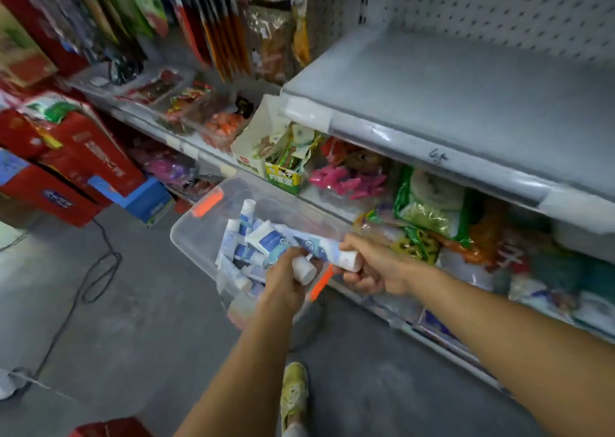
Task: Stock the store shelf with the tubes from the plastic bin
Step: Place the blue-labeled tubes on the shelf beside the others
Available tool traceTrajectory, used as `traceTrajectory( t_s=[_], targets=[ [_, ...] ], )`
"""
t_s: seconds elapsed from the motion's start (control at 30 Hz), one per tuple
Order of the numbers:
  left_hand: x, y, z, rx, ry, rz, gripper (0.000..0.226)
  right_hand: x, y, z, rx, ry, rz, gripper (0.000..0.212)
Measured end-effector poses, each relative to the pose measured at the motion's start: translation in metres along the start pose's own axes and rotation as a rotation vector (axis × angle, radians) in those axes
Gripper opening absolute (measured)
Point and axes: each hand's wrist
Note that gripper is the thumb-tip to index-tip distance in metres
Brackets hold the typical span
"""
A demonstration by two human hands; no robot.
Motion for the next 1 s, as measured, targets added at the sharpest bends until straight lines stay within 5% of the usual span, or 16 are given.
traceTrajectory(
  t_s=[0.17, 0.33, 0.53, 0.67, 0.83, 1.0],
  targets=[
    [-0.100, 0.059, 0.048, 0.022, 0.208, 0.212, 0.012, -0.133, -0.042, -0.052, 0.119, -0.140, 0.074, 0.039],
    [-0.202, 0.117, 0.095, 0.123, 0.349, 0.316, 0.022, -0.247, -0.067, -0.099, -0.124, -0.388, -0.280, 0.008],
    [-0.299, 0.189, 0.132, 0.310, 0.505, 0.550, 0.029, -0.367, -0.108, -0.128, -0.495, -0.564, -0.602, 0.043],
    [-0.352, 0.249, 0.138, 0.350, 0.544, 0.730, 0.019, -0.426, -0.138, -0.128, -0.264, -0.623, -0.540, 0.020],
    [-0.398, 0.314, 0.121, 0.485, 0.658, 0.795, 0.008, -0.489, -0.167, -0.104, 0.000, -0.809, -0.514, 0.025],
    [-0.410, 0.364, 0.107, 0.533, 0.744, 0.775, 0.019, -0.534, -0.203, -0.064, 0.199, -1.010, -0.755, 0.017]
  ],
)
Point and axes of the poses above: each hand's wrist, its own x-axis towards the middle knuckle, its own y-axis out of the palm, z = x × y, and after that the axes turned 5 degrees about y, right-handed
